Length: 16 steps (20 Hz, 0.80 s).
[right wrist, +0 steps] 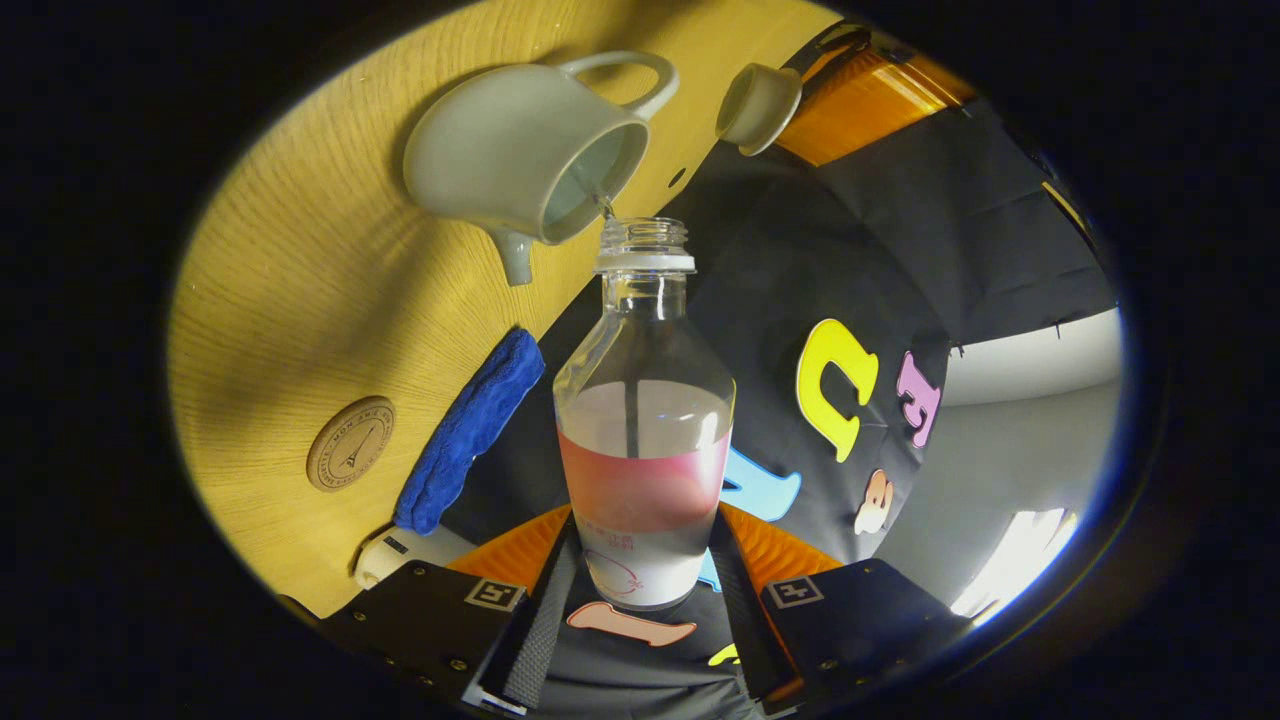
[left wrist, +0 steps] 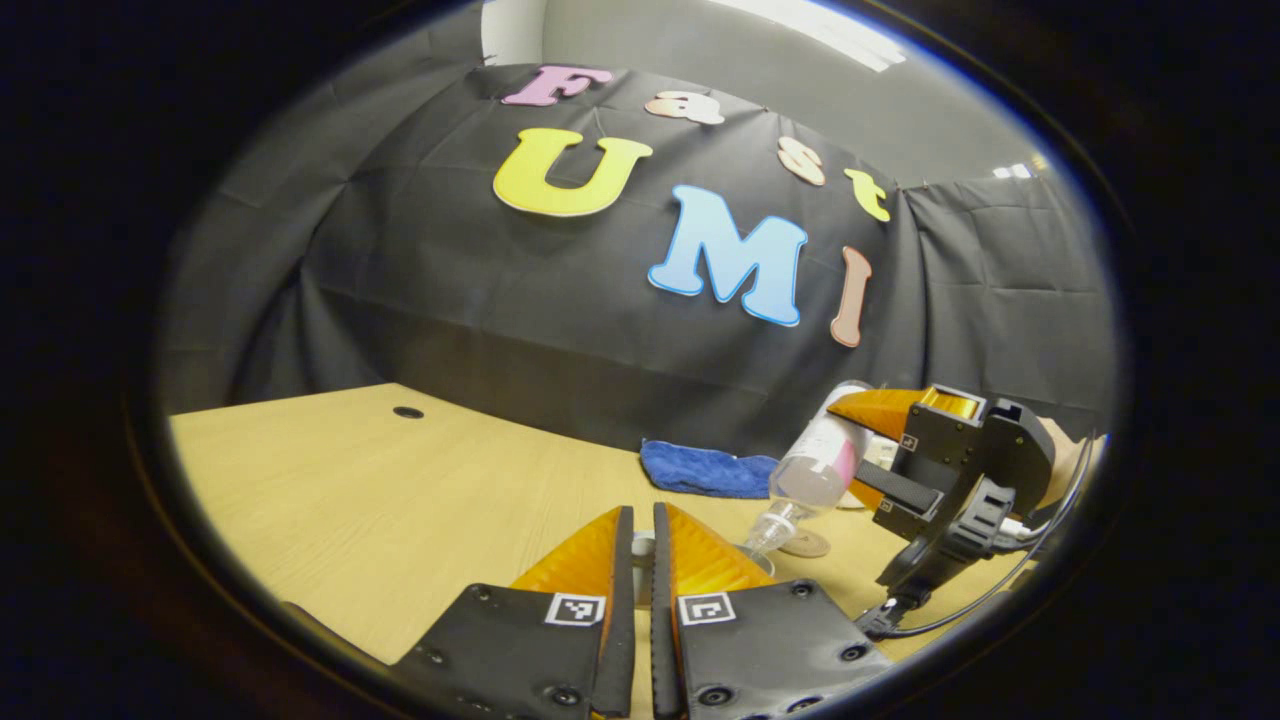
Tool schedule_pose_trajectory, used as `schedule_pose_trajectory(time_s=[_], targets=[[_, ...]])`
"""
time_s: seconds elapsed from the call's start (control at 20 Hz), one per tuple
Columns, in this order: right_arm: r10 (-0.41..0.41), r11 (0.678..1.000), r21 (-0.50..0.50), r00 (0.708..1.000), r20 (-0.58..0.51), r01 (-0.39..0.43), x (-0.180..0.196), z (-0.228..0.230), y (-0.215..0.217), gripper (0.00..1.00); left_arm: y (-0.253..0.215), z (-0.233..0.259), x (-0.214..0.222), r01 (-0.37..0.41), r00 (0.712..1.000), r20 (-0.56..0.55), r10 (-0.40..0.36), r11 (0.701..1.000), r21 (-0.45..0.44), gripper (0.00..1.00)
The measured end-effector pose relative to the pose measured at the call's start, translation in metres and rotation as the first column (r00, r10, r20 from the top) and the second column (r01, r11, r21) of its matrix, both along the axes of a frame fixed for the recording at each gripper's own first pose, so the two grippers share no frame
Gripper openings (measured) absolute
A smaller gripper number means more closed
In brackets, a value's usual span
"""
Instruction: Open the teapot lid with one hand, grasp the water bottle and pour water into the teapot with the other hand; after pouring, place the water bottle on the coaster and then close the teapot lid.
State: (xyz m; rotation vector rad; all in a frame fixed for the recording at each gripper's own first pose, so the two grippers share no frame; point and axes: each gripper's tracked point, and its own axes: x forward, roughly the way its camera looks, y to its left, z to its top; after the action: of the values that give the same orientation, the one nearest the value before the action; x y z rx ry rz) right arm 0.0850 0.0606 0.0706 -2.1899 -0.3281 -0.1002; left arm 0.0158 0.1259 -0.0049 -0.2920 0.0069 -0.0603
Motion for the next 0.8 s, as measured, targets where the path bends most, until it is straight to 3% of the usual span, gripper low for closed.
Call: schedule_pose_trajectory(time_s=[0.25,0.5,0.65,0.8], targets=[[0.013,1.0,-0.022,0.999,0.03,-0.012,-0.004,0.005,0.001,0.73,0.001,-0.001,-0.001,-0.002,1.0,-0.001,0.002,1.0,0.0,0.13],[-0.008,0.999,0.042,1.0,-0.007,0.008,0.001,0.005,-0.006,0.72,0.003,0.001,-0.001,-0.013,1.0,0.004,0.013,1.0,0.002,0.13],[-0.022,0.988,0.148,0.995,-0.096,0.036,0.004,-0.012,-0.019,0.73,0.006,0.002,-0.002,-0.021,1.0,0.007,0.021,1.0,0.004,0.13],[-0.021,0.952,0.296,0.981,-0.192,0.078,0.003,-0.027,-0.025,0.73,0.007,0.003,-0.001,-0.027,1.0,0.011,0.027,1.0,0.003,0.13]])
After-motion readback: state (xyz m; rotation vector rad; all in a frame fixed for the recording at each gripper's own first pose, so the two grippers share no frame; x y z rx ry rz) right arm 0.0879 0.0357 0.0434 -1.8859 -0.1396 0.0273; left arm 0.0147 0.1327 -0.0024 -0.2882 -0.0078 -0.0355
